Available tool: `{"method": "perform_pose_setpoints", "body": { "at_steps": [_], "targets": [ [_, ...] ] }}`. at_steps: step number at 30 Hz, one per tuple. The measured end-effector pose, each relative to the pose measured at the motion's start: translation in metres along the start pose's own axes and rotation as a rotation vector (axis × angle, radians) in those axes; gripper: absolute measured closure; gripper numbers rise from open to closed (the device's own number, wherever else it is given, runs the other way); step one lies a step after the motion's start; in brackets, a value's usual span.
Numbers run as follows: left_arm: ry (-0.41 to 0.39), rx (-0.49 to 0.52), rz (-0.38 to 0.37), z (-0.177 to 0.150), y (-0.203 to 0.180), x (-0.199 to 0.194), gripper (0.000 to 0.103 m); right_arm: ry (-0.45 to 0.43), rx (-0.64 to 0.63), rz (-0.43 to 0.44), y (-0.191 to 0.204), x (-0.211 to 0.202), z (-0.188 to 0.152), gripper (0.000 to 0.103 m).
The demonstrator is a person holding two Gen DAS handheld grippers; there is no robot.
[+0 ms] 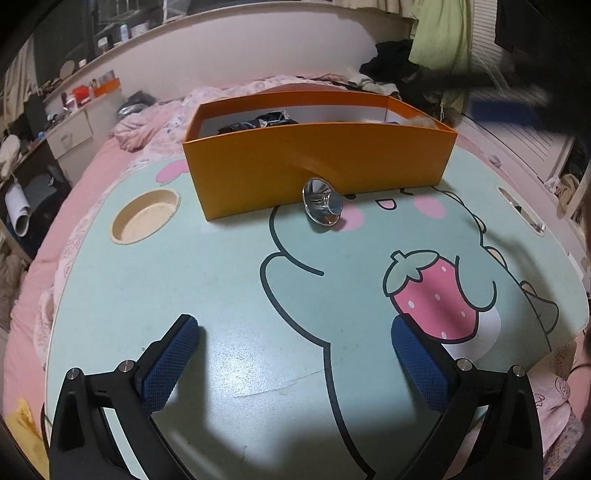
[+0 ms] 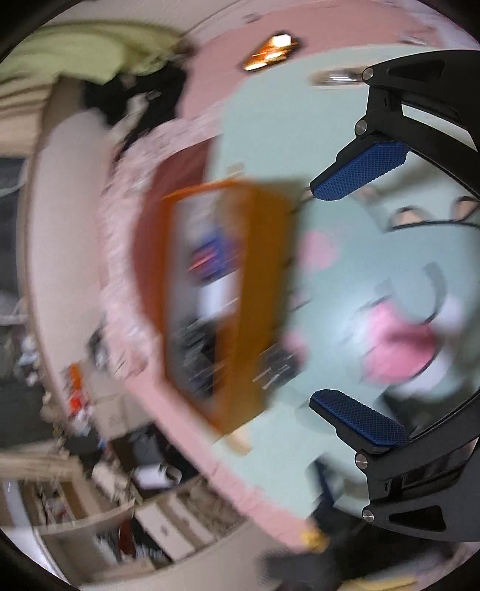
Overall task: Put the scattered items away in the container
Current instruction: 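Reach into the orange box and grasp the black fabric with the right gripper, then carry the black fabric out and release it on the table with the right gripper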
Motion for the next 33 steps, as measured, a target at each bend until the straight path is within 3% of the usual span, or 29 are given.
{"method": "perform_pose_setpoints", "body": {
  "at_steps": [4,6,9,11,13,14,17,18,19,24,27,33],
  "targets": [
    [0.0,0.001,-0.001,0.0,-0.001,0.0,0.0,0.078,0.015,0.071,0.023,0.046,0.057,0.007],
    [-0.003,0.001,-0.004,0.0,-0.001,0.0,0.0,0.15,0.031,0.103,0.033,0.084,0.071,0.008],
    [-0.004,0.002,-0.005,0.0,-0.001,0.0,0.0,0.206,0.058,0.082,0.04,0.125,0.079,0.014],
    [-0.006,0.002,-0.007,0.0,-0.001,0.001,0.0,0.243,0.047,0.087,0.045,0.141,0.077,0.03],
    [-0.008,0.001,-0.009,0.0,0.0,0.001,0.0,0.3,0.039,0.084,0.045,0.151,0.068,0.059],
    [-0.009,0.001,-0.011,0.0,0.0,0.001,0.0,0.299,0.035,0.085,0.046,0.15,0.065,0.063],
    [-0.01,0.001,-0.011,0.0,0.0,0.001,0.0,0.222,-0.006,0.075,0.045,0.128,0.071,0.082],
    [-0.01,0.001,-0.011,0.0,0.0,0.001,0.0,0.19,-0.001,0.082,0.045,0.121,0.075,0.095],
    [-0.01,0.001,-0.011,0.0,0.0,0.001,0.0,0.159,0.01,0.091,0.042,0.112,0.08,0.101],
    [-0.01,0.001,-0.011,0.0,0.0,0.001,0.0,-0.036,0.063,0.117,0.026,0.04,0.094,0.101],
    [-0.011,0.002,-0.01,0.0,0.0,0.001,0.0,-0.094,0.095,0.144,0.016,0.005,0.087,0.101],
    [-0.011,0.002,-0.01,-0.001,0.0,0.0,0.0,-0.092,0.142,0.191,-0.009,-0.03,0.041,0.101]
  ]
}}
Point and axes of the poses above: each gripper's, at about its wrist camera, not at the fingertips, and x roughly the way its jaws point, y to its left, z to its top, the point moved 6 cm from there along x, roughly the way its jaws point, and after that the axes turned 1 degree about x, right-handed, at the moved point
